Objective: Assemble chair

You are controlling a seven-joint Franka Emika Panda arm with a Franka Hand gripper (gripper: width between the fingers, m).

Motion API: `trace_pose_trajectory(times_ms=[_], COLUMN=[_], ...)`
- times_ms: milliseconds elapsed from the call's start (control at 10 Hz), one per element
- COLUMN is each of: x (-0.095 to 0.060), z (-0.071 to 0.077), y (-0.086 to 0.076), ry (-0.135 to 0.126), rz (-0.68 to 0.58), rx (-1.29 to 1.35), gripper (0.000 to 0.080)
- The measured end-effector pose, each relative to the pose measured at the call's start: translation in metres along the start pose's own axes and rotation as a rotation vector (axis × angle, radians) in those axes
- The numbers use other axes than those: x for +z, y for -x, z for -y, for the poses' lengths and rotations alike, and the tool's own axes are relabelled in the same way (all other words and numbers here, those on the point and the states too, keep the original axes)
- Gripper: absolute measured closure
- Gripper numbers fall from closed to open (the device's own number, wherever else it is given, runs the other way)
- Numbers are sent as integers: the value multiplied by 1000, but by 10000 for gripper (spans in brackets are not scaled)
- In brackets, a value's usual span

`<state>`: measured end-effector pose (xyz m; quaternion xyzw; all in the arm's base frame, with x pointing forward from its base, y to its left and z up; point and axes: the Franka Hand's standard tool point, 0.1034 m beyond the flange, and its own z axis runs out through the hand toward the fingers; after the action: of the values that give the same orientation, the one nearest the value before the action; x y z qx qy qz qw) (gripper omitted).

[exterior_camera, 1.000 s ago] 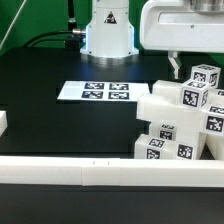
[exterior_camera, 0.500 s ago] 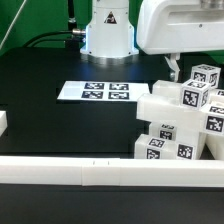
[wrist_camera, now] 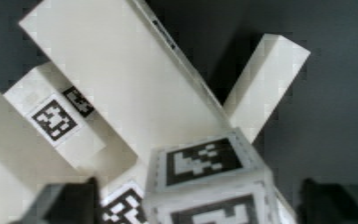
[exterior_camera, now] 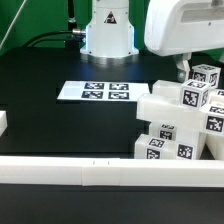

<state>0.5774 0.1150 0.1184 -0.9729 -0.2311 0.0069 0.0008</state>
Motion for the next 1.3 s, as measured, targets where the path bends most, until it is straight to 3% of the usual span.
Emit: trace_pose_trajectory(times_ms=[100,200,300,600,800,1300], x=[0,0,0,0,0,0], z=[0,0,0,0,0,1], y=[0,0,0,-1,-5,-5], ry=[0,0,-3,-50,-54,-77], rz=[0,0,-1,-27,-73,-64], rx=[15,15,42,403,653,969], gripper=[356,516,515,515,515,515])
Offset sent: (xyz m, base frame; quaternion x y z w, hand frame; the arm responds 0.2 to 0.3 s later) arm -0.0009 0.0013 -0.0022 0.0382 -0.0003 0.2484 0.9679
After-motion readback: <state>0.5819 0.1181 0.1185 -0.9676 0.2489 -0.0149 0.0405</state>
